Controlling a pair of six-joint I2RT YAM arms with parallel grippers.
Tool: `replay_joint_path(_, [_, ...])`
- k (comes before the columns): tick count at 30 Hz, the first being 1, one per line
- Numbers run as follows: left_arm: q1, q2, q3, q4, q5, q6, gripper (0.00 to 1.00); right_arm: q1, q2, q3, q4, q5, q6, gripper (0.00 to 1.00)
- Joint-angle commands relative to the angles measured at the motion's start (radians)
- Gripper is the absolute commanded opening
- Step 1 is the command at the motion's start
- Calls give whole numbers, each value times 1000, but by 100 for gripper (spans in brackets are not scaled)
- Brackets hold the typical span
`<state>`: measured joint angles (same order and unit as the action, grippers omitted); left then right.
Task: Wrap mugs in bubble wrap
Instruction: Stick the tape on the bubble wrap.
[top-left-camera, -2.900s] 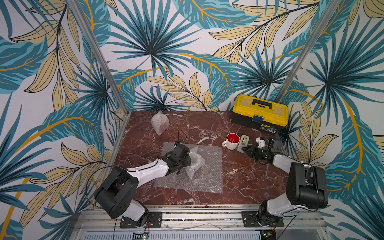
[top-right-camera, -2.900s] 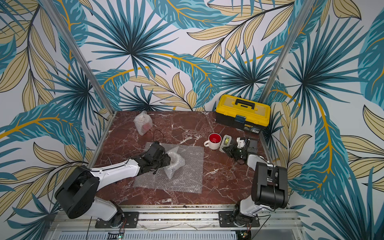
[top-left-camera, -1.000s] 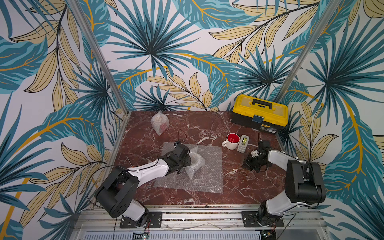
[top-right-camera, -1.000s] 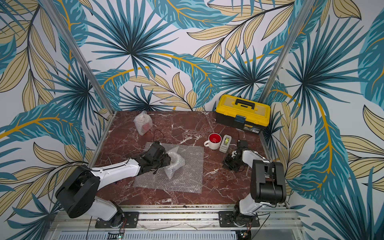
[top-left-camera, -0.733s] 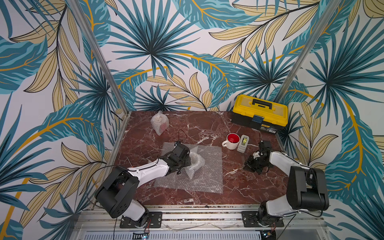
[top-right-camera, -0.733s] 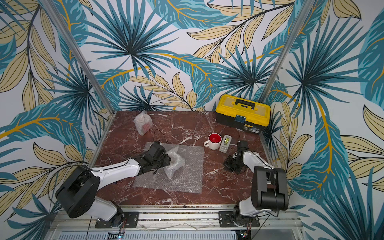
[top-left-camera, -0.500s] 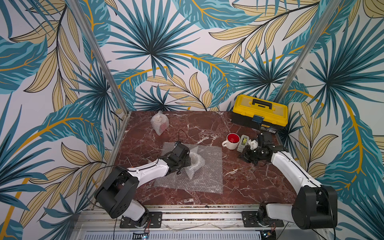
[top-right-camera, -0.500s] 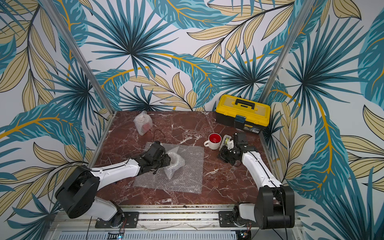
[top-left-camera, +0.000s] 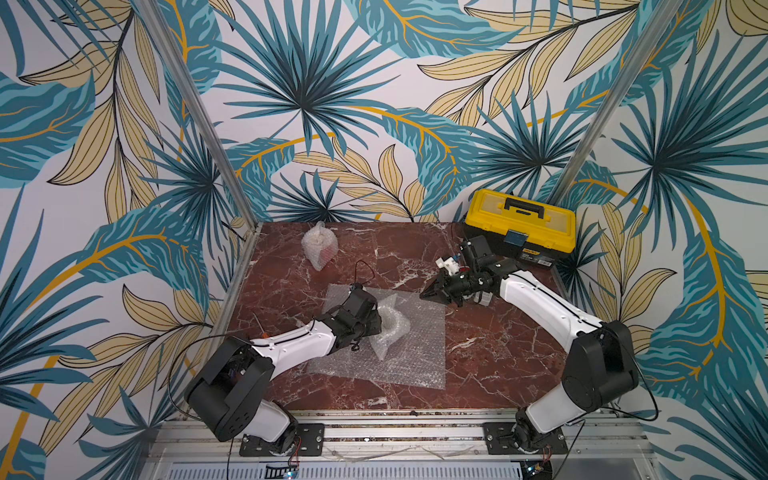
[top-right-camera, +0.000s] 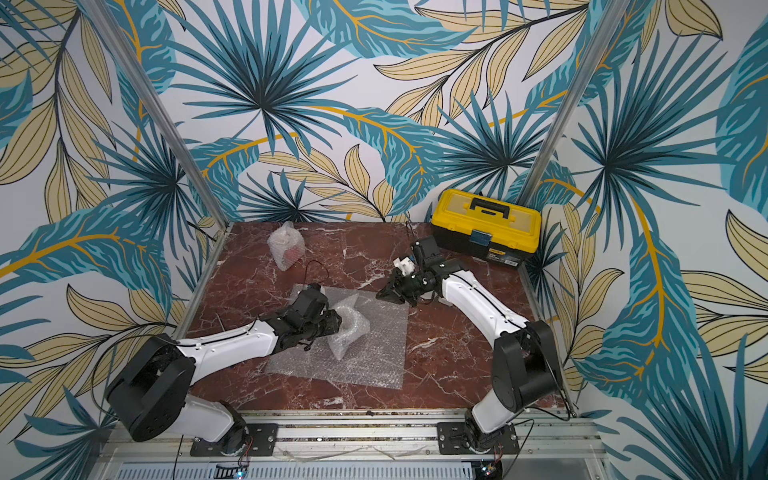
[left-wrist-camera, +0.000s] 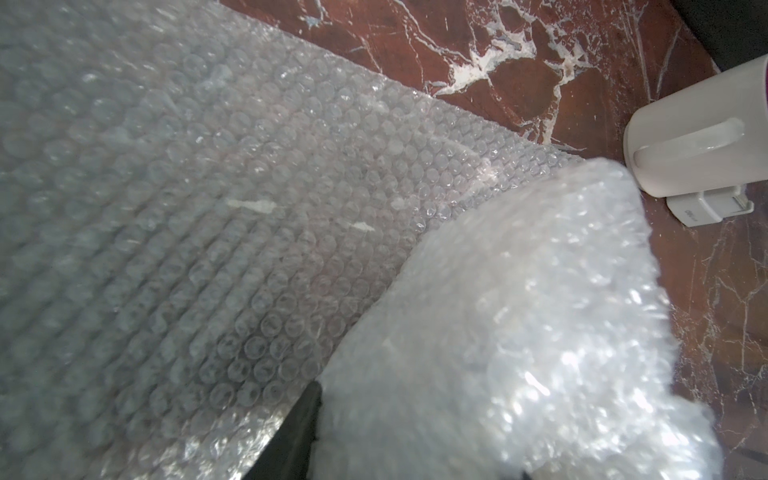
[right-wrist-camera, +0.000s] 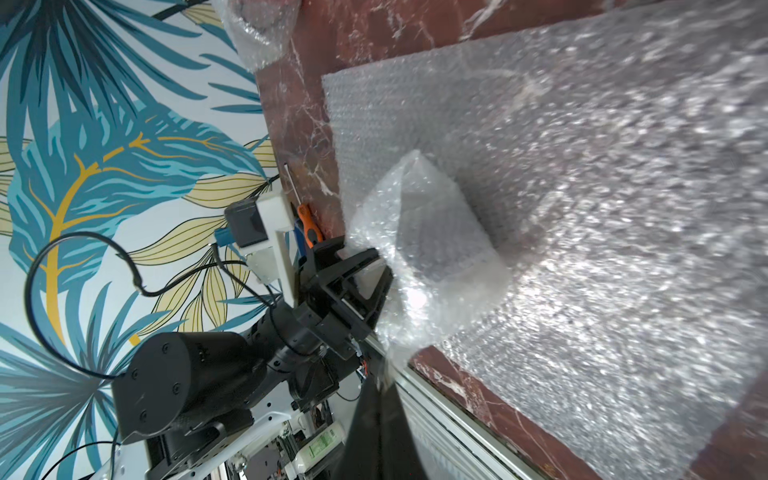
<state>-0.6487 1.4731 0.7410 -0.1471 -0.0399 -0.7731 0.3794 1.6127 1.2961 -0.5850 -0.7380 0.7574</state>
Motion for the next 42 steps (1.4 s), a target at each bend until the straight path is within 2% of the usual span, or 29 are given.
replay_joint_path(1, [-6, 1, -30, -11, 22, 18, 48, 55, 41, 57, 46, -17, 52, 0])
replay_joint_path(10, [-6, 3, -21, -12, 29, 20, 48, 153, 138, 136, 111, -23, 79, 0])
replay_joint_path(22, [-8, -1, -21, -11, 32, 18, 48, 192, 197, 178, 176, -48, 101, 0])
replay_joint_path(29, [-8, 0, -20, -12, 32, 18, 48, 210, 201, 133, 196, -60, 108, 0])
replay_joint_path(42, [-8, 8, -15, -13, 34, 18, 48, 219, 98, -98, 298, -53, 169, 0])
